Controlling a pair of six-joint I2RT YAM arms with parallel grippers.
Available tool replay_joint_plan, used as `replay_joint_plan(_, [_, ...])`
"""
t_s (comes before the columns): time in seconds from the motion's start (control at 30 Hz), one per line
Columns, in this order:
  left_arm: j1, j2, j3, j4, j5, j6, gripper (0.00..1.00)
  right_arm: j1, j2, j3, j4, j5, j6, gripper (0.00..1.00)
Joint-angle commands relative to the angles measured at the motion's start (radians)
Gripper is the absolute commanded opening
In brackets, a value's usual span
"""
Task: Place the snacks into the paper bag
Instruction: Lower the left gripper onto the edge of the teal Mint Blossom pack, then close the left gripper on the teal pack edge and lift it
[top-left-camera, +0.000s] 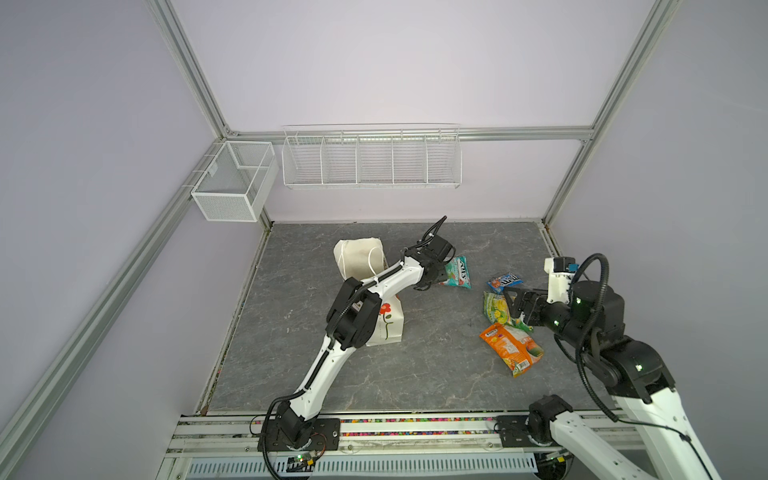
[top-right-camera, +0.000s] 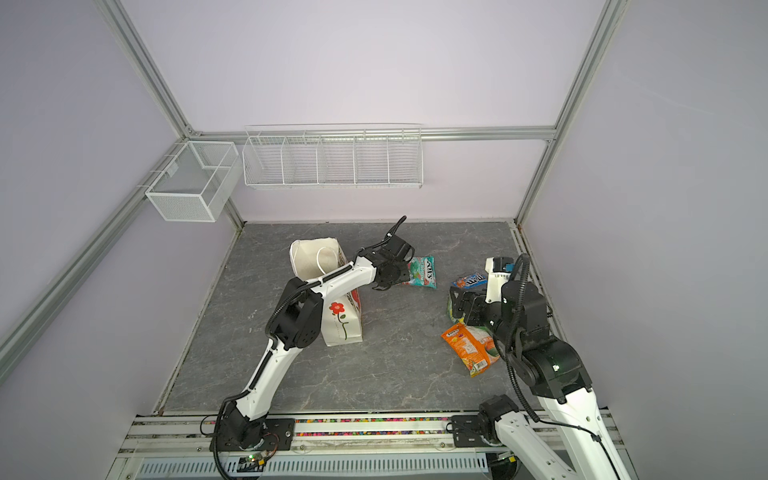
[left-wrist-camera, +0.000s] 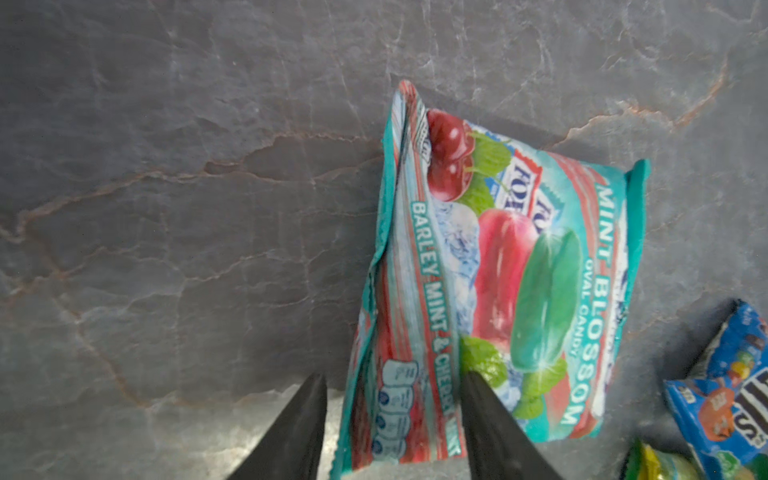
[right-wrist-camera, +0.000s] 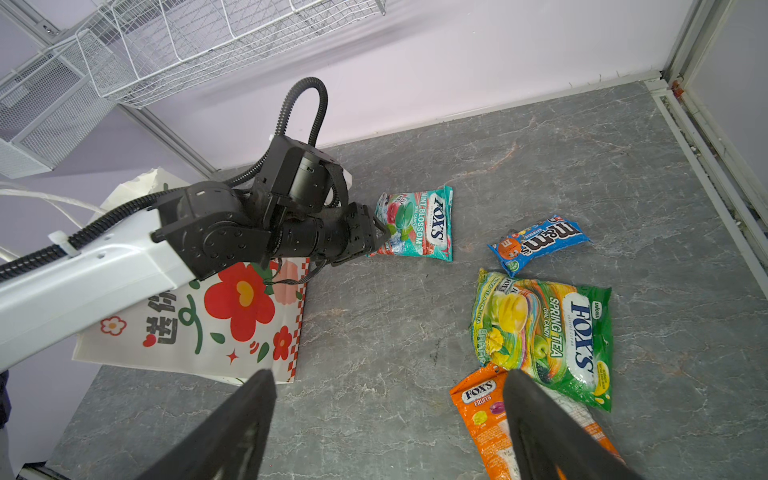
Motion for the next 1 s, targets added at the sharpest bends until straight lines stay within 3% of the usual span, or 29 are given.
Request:
replay_joint_plan(0.0, [0.007,0.02,0.009,-0.008,0.002,-0.013,0.46,-0.006,-0.007,-0.002,0.01,-0.014,-0.001,0.89])
replay_joint_plan(0.37, [0.007,0.014,0.01,-0.002,0.012,-0.01,0.08,-0.01,-0.015,-0.005,0.005,-0.013,-0.001,0.88])
replay_joint_plan(0.47, [0.007,0.003,0.01,-0.002,0.012,-0.007,0.02,-0.01,-0.016,-0.005,0.003,-0.014,-0.001,0.89])
replay_joint_plan(0.97, [-0.009,-0.07,0.014,-0.006,-0.008,0.05,0.0,-0.012,-0.024,-0.016,0.002,-0.016,0.005,0.89])
